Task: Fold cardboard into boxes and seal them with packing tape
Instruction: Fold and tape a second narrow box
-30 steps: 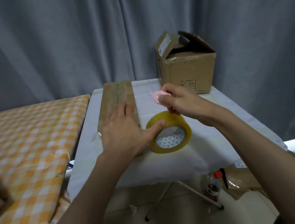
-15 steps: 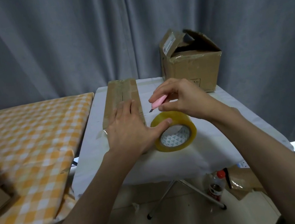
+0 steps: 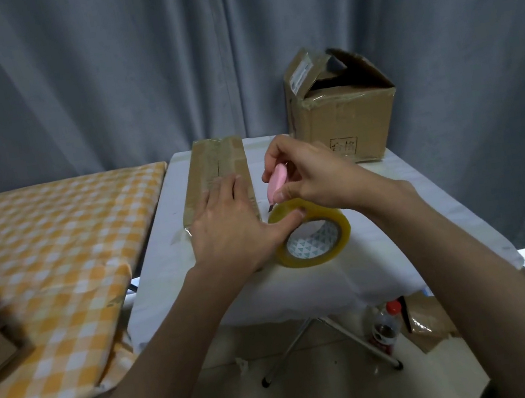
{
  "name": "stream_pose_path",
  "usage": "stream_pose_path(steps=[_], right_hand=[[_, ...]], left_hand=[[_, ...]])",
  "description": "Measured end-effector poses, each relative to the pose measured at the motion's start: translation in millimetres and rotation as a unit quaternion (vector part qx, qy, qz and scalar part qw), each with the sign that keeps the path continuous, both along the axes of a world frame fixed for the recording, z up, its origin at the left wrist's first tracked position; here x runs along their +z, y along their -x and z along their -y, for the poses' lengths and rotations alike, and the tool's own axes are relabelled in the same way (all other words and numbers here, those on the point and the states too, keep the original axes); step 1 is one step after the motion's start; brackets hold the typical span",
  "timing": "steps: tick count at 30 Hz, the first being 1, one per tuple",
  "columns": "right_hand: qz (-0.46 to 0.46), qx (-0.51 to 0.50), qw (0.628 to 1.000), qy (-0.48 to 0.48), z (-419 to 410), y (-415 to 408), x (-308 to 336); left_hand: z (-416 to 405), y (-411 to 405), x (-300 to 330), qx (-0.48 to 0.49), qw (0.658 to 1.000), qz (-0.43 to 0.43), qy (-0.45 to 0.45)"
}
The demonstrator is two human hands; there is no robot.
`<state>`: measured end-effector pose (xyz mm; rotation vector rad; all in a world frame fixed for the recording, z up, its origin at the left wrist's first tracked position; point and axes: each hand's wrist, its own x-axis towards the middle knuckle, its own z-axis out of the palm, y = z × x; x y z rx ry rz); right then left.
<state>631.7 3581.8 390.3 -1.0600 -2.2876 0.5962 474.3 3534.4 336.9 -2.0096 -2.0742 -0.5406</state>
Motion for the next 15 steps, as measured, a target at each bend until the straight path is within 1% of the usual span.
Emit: stream_pose_path(steps=[5, 7, 10, 12, 13, 15], right_hand=[[0.036, -0.010, 0.999, 0.002, -5, 10, -5], [0.031, -0.030, 0.999, -0.013, -8, 16, -10], [-0.026, -0.107, 0.992, -0.053, -17, 16, -16], [-0.047, -0.176, 0.982, -0.055, -26, 7, -17], [-0.033, -0.214, 0.976, -0.040, -31, 0, -18], [0.019, -0.284, 0.958, 0.021, -41, -16, -24]], left_hand=[[-1, -1, 0, -0.005, 1.000, -0.010, -0.005], [-1, -2, 0, -0.003, 1.000, -0.014, -0.012], [1, -2, 0, 0.011, 1.000, -0.006, -0.009], [1, 0, 0, 0.015, 1.000, 0.002, 0.003], [1, 0, 0, 0.014, 1.000, 0.003, 0.008], [-1, 2, -1, 0.012, 1.000, 0.004, 0.016]])
